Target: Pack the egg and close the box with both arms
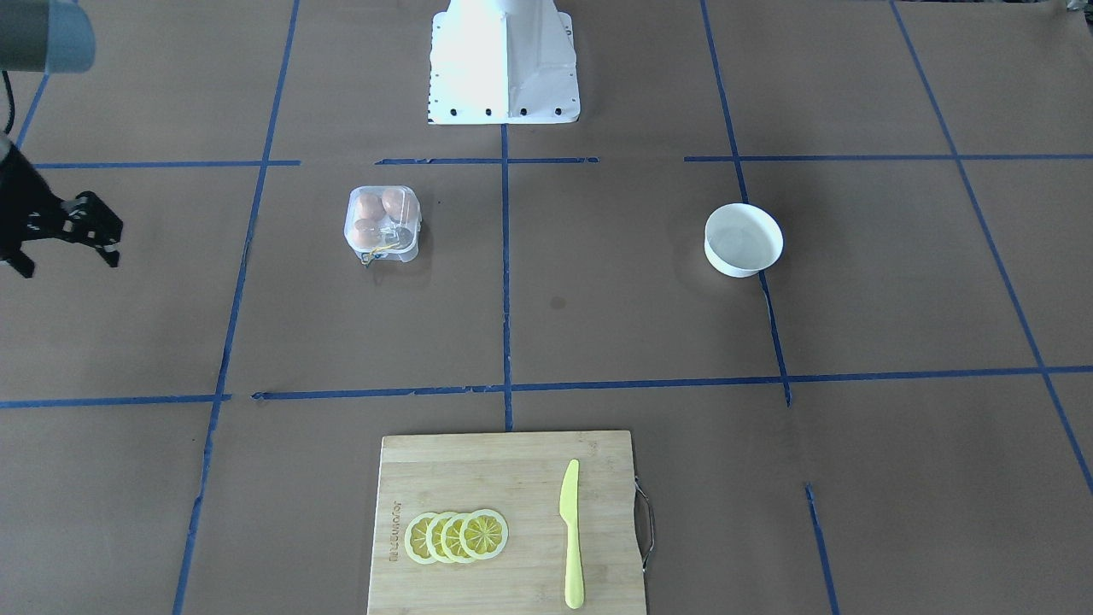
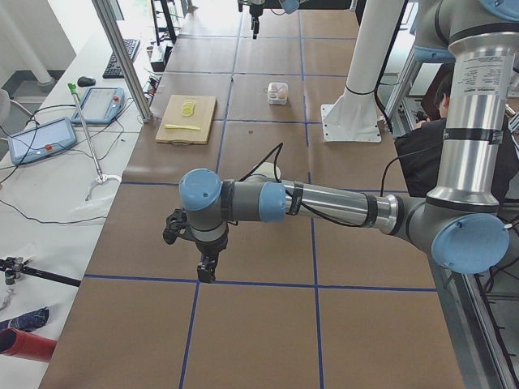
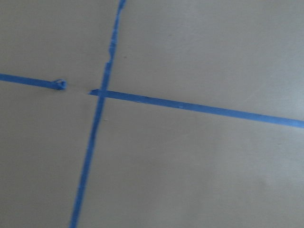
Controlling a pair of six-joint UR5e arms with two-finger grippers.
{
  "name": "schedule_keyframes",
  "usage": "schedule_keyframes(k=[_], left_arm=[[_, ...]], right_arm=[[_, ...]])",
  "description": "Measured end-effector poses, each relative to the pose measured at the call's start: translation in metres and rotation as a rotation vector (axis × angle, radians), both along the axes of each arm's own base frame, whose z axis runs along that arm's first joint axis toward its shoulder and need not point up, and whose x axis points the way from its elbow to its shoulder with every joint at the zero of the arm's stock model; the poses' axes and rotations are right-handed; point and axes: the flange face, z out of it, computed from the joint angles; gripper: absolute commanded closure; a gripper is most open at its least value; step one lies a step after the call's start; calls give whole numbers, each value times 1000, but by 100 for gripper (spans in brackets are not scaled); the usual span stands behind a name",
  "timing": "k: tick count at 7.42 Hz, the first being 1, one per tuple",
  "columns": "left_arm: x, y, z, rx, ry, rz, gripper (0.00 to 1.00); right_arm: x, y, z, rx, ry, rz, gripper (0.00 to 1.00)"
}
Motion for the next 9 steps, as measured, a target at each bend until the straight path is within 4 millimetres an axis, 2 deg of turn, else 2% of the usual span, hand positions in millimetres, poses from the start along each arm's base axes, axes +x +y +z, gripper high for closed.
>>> schedule_keyframes(k=[1,2,3,4,6,7,9], left_arm=[[0,3,2,-5,2,-1,0],[0,4,3,-9,4,-3,0],[0,4,3,-11,4,-4,0],[0,4,5,-15,1,-4,0],[0,9,10,-30,-1,-5,0],[0,11,12,-35,2,-5,0],[0,13,13,-36,7,-5,0]], right_arm=[[53,-1,34,15,39,-56,0],[101,6,73,6,38,-96,0],[132,22,108,-26,31,-107,0],[146,35,132,-66,28,-104,0],[156,48,170,-140,27,-94,0],[157,47,175,-150,20,-90,0],[166,44,161,-146,-25,-64,0]])
